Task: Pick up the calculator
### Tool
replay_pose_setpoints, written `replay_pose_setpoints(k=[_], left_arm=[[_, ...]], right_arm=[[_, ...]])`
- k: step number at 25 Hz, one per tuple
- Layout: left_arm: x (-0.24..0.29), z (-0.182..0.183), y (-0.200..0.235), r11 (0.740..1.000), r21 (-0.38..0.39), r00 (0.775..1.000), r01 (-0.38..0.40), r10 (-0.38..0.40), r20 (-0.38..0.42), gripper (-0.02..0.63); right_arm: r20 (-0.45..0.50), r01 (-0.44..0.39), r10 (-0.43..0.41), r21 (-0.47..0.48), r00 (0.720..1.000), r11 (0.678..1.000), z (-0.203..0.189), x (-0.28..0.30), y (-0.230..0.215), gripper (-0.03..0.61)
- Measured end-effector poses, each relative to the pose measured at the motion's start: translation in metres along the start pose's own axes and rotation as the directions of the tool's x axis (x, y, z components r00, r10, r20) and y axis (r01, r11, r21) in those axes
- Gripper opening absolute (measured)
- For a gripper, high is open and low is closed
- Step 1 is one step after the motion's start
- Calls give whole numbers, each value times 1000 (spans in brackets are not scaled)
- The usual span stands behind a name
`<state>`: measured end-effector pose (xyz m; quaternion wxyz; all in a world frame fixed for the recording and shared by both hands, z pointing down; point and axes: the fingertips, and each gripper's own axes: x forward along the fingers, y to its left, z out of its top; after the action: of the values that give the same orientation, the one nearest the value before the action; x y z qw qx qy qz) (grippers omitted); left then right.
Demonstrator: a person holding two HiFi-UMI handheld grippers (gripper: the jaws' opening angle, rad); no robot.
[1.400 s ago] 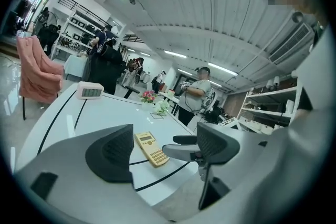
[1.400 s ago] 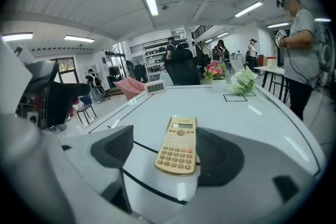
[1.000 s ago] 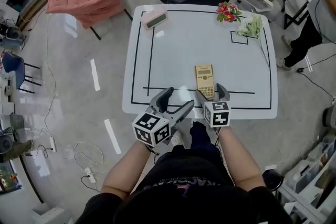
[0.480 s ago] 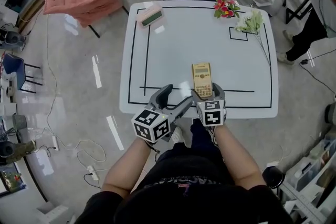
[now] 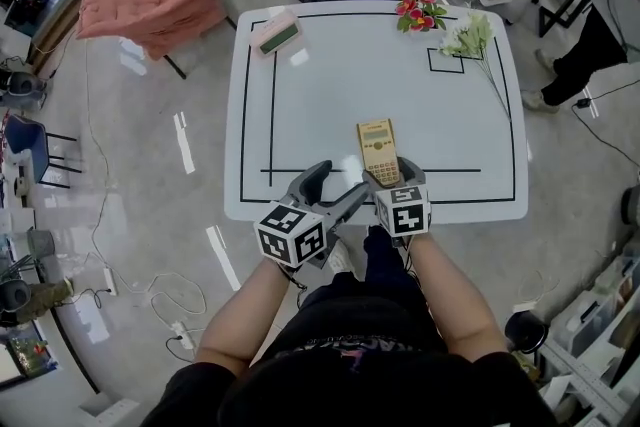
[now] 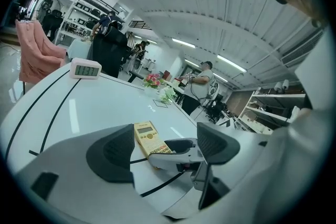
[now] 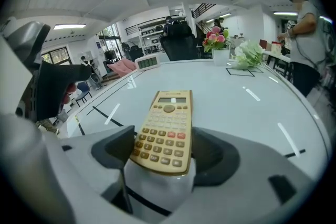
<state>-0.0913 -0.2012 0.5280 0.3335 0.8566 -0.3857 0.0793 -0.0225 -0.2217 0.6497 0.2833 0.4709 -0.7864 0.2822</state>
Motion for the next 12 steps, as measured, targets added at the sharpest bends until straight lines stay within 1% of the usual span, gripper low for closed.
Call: replay_pose_setpoints(k=[3, 8, 12], left_arm=[[6, -2, 2, 1000, -10, 1000, 3, -3, -16, 368], [10, 1, 0, 1000, -13, 1000, 12, -12, -15, 368], [6, 3, 3, 1000, -13, 1000, 13, -13, -12, 368]], right_arm=[[-4, -1, 1, -8, 1000, 1000, 1, -1, 1, 342], [-9, 13, -13, 1, 1000, 1000, 0, 1, 0, 345], [-20, 52, -52, -11, 998, 999, 0, 2, 3, 368]])
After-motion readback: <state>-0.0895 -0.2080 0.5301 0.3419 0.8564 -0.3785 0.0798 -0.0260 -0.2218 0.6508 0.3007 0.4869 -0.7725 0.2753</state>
